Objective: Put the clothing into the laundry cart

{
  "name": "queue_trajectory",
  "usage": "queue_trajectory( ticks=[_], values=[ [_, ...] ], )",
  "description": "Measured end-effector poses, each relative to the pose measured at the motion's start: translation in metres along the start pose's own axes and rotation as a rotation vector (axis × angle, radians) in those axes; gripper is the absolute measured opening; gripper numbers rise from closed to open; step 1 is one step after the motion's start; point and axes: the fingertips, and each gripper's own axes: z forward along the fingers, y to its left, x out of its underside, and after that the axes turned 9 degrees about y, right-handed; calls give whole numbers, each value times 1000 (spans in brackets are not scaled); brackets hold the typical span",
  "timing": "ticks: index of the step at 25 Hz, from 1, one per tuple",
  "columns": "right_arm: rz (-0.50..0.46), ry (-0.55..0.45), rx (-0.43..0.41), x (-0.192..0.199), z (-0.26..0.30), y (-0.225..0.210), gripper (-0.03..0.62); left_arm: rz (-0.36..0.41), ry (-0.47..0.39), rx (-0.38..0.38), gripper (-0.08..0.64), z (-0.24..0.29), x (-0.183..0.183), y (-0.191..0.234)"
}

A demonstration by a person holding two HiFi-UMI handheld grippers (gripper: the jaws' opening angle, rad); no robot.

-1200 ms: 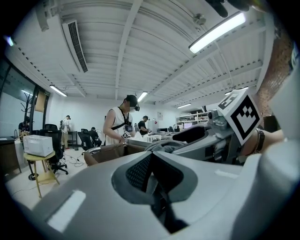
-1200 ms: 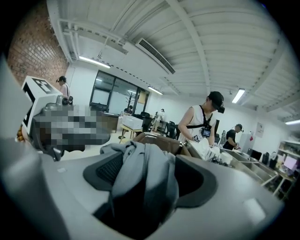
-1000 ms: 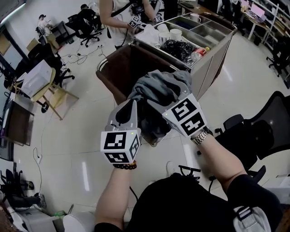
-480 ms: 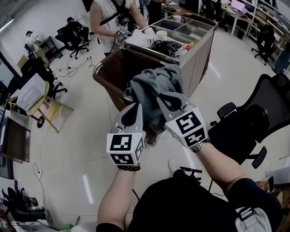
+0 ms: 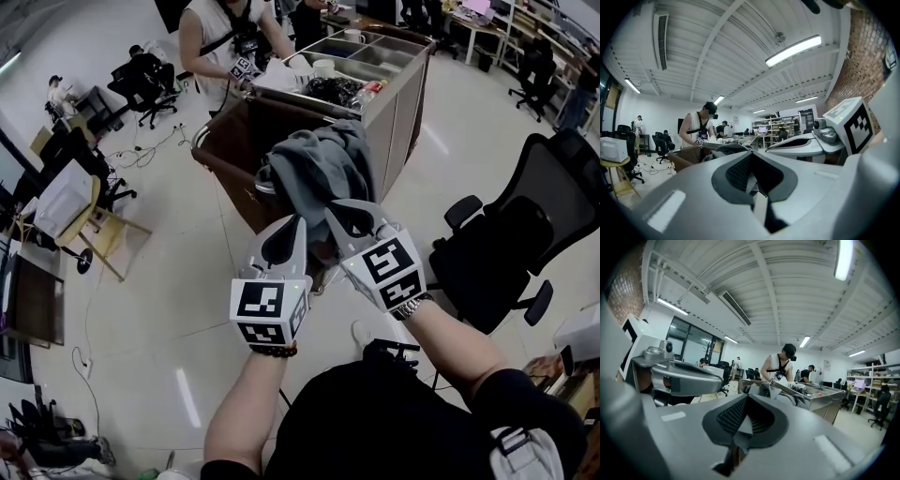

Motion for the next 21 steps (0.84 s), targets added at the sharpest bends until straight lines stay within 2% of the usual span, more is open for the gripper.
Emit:
queue_trajectory(
  ticks=[21],
  values=[
    [-12,-4,15,3,-23,14,0,7,1,17,3,-16,6,-20]
  ],
)
